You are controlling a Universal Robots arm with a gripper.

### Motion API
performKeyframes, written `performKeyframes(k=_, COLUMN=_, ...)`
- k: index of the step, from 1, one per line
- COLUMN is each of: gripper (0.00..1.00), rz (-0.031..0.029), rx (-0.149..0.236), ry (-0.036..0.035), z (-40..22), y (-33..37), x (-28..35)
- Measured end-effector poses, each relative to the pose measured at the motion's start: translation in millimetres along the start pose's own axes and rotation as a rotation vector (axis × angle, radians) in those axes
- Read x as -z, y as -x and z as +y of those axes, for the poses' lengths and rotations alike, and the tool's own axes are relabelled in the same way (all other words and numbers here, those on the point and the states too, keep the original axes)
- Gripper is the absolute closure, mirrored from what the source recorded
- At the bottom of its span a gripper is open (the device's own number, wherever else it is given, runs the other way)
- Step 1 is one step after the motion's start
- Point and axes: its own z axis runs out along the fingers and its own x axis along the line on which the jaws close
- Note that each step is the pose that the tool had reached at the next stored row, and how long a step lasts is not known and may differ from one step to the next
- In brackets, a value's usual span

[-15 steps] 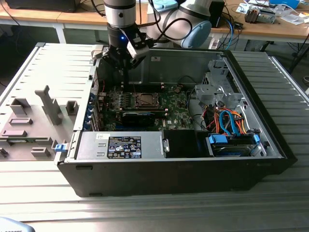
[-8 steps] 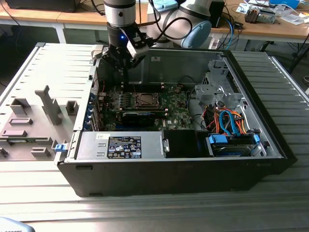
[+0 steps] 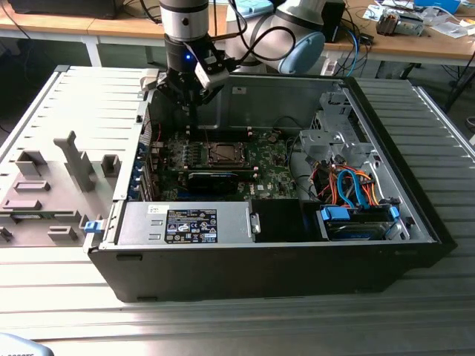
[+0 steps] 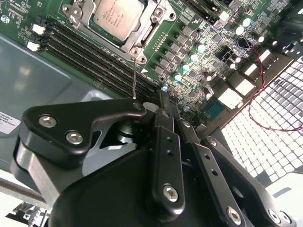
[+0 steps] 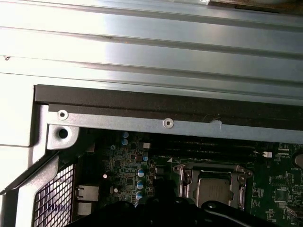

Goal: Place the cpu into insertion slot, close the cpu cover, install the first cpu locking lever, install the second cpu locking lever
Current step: 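Install the first cpu locking lever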

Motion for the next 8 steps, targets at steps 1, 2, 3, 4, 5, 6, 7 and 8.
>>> performKeyframes(k=1, gripper=0.89, rz=0.0000, rx=0.000, ry=-0.0001, z=0.0, y=0.0, x=0.0)
performKeyframes(k=2, gripper=0.89, rz=-0.0001, rx=0.000, ry=0.0000, z=0.0, y=0.0, x=0.0)
performKeyframes(k=3, gripper=0.89, rz=0.0001, rx=0.000, ry=-0.0001, z=0.2, y=0.9, x=-0.1)
performKeyframes(k=4, gripper=0.89, rz=0.0001, rx=0.000, ry=-0.0001, z=0.0, y=2.5, x=-0.2)
performKeyframes(k=5, gripper=0.89, rz=0.0004, rx=0.000, ry=0.0000, z=-0.3, y=6.0, x=-0.7)
performKeyframes(k=6, gripper=0.89, rz=0.0006, rx=0.000, ry=0.0000, z=-0.5, y=7.6, x=-1.1)
performKeyframes(k=7, gripper=0.89, rz=0.0007, rx=0.000, ry=0.0000, z=-0.6, y=9.5, x=-2.0)
performKeyframes(k=8, gripper=0.89, rz=0.0006, rx=0.000, ry=0.0001, z=-0.6, y=10.1, x=-2.9)
